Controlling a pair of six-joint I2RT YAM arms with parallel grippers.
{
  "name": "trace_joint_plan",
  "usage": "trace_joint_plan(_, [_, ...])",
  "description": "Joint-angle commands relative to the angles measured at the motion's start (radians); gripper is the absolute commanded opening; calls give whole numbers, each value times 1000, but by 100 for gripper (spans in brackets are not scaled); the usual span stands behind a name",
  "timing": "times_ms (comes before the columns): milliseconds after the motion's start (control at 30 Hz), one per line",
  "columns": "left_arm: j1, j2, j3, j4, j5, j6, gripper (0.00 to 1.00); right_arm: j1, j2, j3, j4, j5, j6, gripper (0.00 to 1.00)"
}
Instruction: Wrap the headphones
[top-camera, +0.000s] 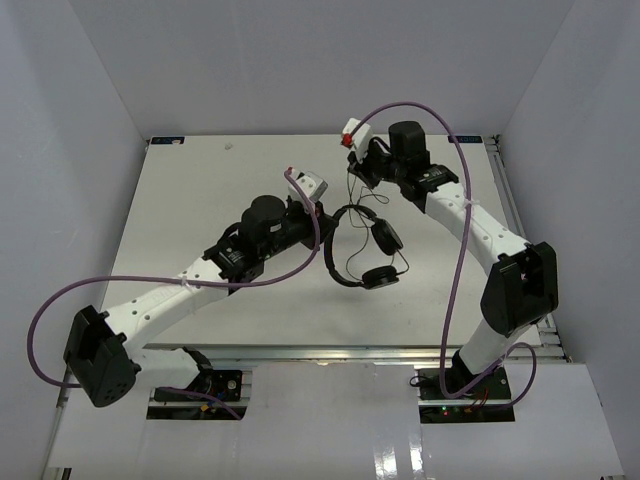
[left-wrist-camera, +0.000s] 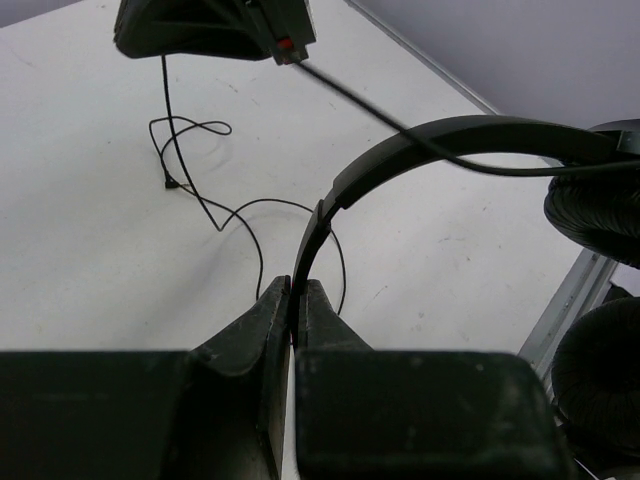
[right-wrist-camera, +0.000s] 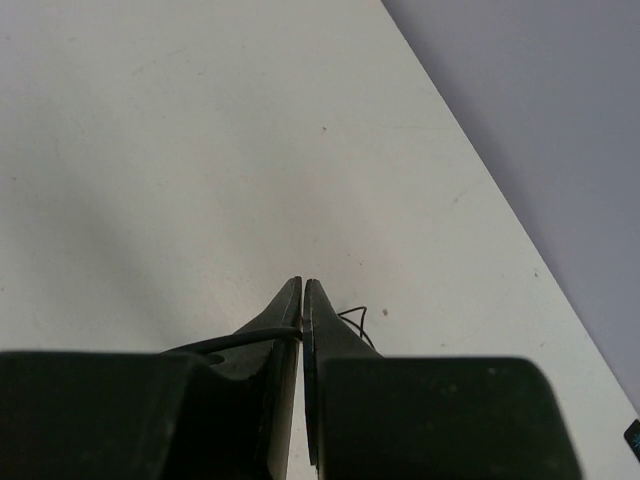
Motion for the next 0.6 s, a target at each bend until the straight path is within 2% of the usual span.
trace_joint_plan(0, [-6, -87, -10, 61, -9, -49, 0, -64, -25, 26, 86, -94, 135, 8])
trace_joint_plan(433, [-6, -154, 0, 100, -35, -102, 0, -111, -27, -111, 145, -211, 262, 8])
trace_joint_plan(567, [-5, -169, 7, 124, -70, -139, 0, -116, -25, -154, 185, -365, 291, 8])
